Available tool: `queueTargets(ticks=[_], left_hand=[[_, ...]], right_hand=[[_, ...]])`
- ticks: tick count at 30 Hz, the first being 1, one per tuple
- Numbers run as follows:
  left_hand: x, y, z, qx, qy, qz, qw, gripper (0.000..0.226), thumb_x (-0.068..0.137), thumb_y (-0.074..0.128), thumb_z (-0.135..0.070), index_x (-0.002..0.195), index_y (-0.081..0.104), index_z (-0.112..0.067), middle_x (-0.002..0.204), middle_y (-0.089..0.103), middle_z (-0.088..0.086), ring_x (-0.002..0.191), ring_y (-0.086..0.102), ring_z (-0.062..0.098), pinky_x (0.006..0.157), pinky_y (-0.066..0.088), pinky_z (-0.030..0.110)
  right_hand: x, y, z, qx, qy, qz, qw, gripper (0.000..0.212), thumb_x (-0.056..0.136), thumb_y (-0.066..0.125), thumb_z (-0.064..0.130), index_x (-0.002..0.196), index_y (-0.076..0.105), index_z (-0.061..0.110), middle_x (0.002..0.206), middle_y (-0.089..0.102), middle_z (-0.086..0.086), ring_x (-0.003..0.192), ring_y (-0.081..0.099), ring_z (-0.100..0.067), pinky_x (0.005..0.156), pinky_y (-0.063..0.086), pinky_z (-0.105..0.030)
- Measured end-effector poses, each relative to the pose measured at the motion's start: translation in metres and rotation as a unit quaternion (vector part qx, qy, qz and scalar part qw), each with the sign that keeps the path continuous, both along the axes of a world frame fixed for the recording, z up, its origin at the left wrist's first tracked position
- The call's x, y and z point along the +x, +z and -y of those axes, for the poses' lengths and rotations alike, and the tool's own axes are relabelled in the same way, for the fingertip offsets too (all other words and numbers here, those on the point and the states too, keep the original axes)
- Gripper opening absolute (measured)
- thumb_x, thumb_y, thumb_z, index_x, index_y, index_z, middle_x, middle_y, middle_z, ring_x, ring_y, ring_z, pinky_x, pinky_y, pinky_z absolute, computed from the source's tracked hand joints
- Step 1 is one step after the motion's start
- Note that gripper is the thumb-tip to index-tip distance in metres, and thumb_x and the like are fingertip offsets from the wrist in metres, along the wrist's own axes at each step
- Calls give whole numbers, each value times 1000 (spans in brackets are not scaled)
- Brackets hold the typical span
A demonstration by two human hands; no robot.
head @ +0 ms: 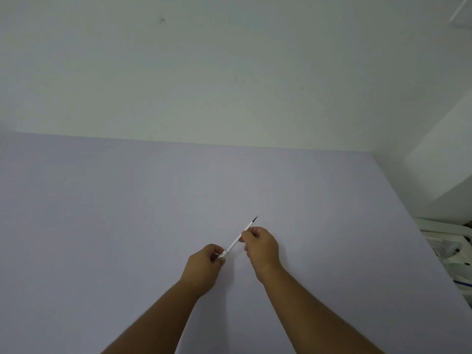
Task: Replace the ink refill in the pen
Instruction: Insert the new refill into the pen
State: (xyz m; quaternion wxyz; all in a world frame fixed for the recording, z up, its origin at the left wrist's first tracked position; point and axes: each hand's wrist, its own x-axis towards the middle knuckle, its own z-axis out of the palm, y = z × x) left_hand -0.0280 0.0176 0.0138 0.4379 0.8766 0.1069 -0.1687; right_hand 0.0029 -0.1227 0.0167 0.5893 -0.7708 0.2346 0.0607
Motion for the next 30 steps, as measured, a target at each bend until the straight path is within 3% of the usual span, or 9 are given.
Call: queueTargets(ticks=[7, 15, 17, 20, 25, 30], left_hand=[[-2, 4, 7, -13, -6, 7, 1000, 5, 90, 57, -22, 92, 59, -27, 88, 62, -4, 74, 53, 8, 57, 38, 12], [-4, 13, 16, -47, -15, 15, 999, 5, 91, 57, -22, 92, 59, -26, 93, 68, 3, 83, 59, 17, 61, 41, 13], [-3, 14, 17, -49, -18, 16, 999, 5, 90, 58, -22, 92, 61, -26, 94, 68, 4, 81, 59, 16, 62, 41, 15], [-2, 15, 18, -54, -24, 14, 998, 6, 89, 58, -22, 89, 61, -28, 95, 69, 5, 75, 56, 14, 61, 41, 17], [1, 17, 24, -75, -27, 4, 997, 10, 90, 56, -22, 96, 57, -30, 92, 67, 4, 75, 58, 13, 60, 43, 17], [2, 17, 21, -107, -31, -13, 994, 21, 93, 49, -16, 101, 57, -34, 86, 66, -1, 74, 58, 13, 57, 43, 17]], right_hand=[[-7, 3, 11, 32, -16, 4, 999, 16, 84, 56, 18, 79, 66, 7, 56, 55, 6, 50, 48, -11, 62, 41, -31], [-16, 4, 15, 41, 68, -16, 997, 11, 79, 61, 23, 73, 65, 14, 63, 53, 3, 57, 42, -13, 59, 37, -30], [-14, 7, 17, 68, 20, -4, 997, 16, 80, 62, 28, 70, 63, 17, 66, 57, 3, 57, 48, -13, 59, 40, -29], [-9, 13, 24, 103, -20, 25, 994, 14, 83, 63, 21, 70, 64, 17, 60, 59, 7, 42, 53, 0, 45, 44, -17], [-6, 11, 26, 40, 83, 3, 996, 13, 81, 66, 26, 68, 68, 25, 72, 66, 5, 70, 60, -13, 70, 51, -32], [6, 8, 38, 61, 47, -2, 997, 13, 82, 66, 36, 76, 68, 25, 77, 67, 8, 69, 62, -6, 62, 49, -20]])
